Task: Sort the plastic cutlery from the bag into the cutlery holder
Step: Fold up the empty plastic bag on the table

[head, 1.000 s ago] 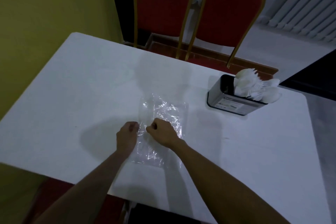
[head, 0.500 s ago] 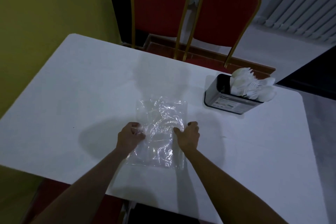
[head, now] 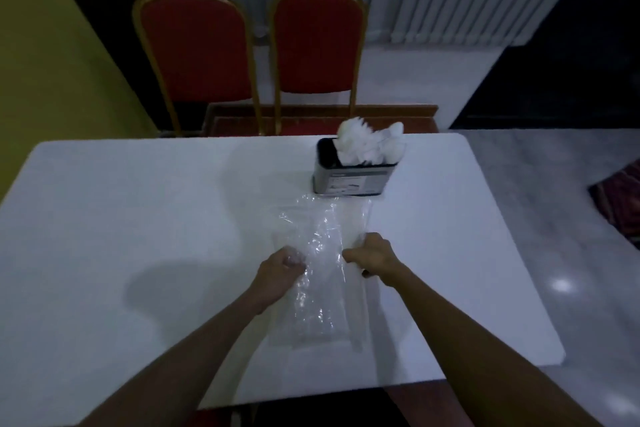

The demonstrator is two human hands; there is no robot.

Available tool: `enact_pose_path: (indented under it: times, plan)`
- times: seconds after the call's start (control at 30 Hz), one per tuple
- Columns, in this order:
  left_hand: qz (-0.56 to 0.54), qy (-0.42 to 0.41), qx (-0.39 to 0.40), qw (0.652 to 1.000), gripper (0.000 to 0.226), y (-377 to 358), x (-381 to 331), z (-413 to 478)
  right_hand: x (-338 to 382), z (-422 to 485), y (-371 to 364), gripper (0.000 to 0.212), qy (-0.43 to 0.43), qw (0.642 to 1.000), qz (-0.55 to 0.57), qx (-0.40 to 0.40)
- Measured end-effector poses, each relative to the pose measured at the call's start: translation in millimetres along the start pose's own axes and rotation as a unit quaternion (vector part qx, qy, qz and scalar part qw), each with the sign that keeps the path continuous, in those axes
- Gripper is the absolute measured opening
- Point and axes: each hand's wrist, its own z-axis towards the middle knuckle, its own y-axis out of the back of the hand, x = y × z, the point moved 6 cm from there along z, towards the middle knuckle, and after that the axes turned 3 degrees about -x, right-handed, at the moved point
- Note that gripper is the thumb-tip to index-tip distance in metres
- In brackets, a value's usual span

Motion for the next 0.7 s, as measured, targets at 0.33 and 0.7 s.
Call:
enact_pose_path:
  times: [0.33, 0.7]
  plan:
    - [0.071, -0.155, 0.180, 0.969, 0.019, -204.7, -176.3, 13.4, -82.0, -26.3, 203.6, 0.045, 0.015, 0.966, 0.247, -0.080]
    - [0.038, -0.157, 0.252, 0.954, 0.033, -475.4, -292.1, 49.9, -241.5, 29.6, 422.7, 0.059, 0.060, 0.911, 0.248, -0.325]
